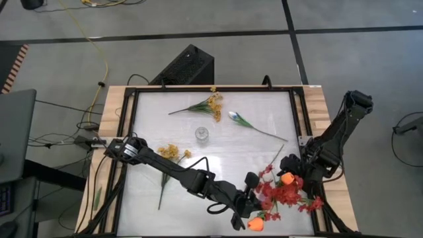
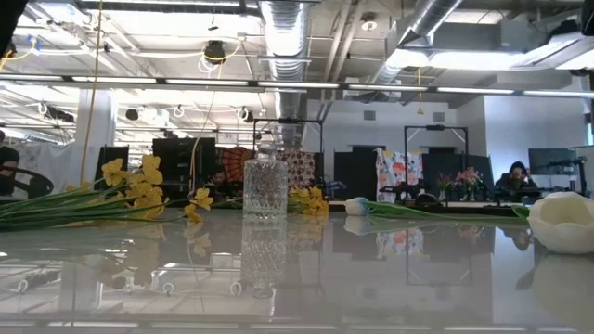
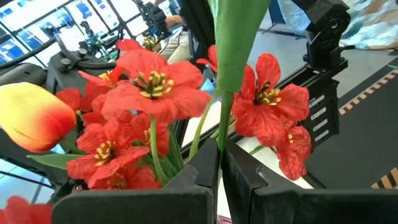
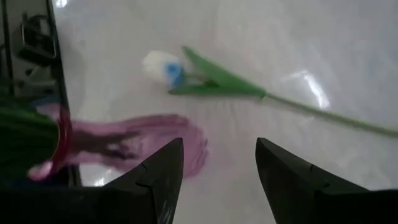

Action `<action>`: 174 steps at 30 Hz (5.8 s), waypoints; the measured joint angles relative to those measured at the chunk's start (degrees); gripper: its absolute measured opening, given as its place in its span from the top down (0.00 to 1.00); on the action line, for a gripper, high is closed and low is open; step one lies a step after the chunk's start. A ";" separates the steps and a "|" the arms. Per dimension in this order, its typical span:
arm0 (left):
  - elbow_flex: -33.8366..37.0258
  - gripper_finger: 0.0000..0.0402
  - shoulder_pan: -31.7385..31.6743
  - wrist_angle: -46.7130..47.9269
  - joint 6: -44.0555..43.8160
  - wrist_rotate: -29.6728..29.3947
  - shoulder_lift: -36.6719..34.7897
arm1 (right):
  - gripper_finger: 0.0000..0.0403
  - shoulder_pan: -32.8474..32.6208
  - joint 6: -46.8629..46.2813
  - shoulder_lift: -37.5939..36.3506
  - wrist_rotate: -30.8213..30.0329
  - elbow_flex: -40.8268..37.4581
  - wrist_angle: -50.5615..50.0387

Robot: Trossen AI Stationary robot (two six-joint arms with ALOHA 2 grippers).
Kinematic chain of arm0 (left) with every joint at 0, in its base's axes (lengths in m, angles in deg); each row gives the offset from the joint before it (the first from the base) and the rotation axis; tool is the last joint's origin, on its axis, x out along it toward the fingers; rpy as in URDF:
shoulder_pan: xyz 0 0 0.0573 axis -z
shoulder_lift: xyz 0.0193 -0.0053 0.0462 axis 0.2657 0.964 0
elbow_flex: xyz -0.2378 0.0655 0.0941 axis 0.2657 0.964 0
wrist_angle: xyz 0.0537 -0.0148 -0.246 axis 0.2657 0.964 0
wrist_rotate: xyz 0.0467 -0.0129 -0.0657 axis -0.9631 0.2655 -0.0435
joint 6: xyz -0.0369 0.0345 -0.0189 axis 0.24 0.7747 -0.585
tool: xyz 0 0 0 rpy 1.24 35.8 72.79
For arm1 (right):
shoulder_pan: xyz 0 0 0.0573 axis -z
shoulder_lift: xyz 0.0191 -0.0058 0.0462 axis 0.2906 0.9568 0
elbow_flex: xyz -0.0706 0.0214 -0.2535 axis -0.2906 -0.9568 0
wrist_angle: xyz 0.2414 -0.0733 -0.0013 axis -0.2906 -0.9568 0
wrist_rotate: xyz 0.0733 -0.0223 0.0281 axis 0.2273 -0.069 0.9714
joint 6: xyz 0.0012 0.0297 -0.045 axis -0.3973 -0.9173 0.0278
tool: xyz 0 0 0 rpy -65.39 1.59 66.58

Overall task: Sort flowers into vase by color
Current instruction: Put the orange flower into the pink vase

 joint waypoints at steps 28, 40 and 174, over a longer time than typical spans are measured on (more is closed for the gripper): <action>-0.02 1.00 0.03 0.51 1.16 0.01 -0.07 | 0.44 -4.69 17.52 3.25 6.82 0.00 12.22; -1.50 1.00 0.03 0.71 1.29 0.31 -0.58 | 0.53 -6.01 17.65 12.59 5.53 0.25 18.22; 0.25 1.00 -3.64 6.17 -6.87 -0.60 -0.07 | 0.67 -2.84 19.58 12.96 -8.42 3.69 22.85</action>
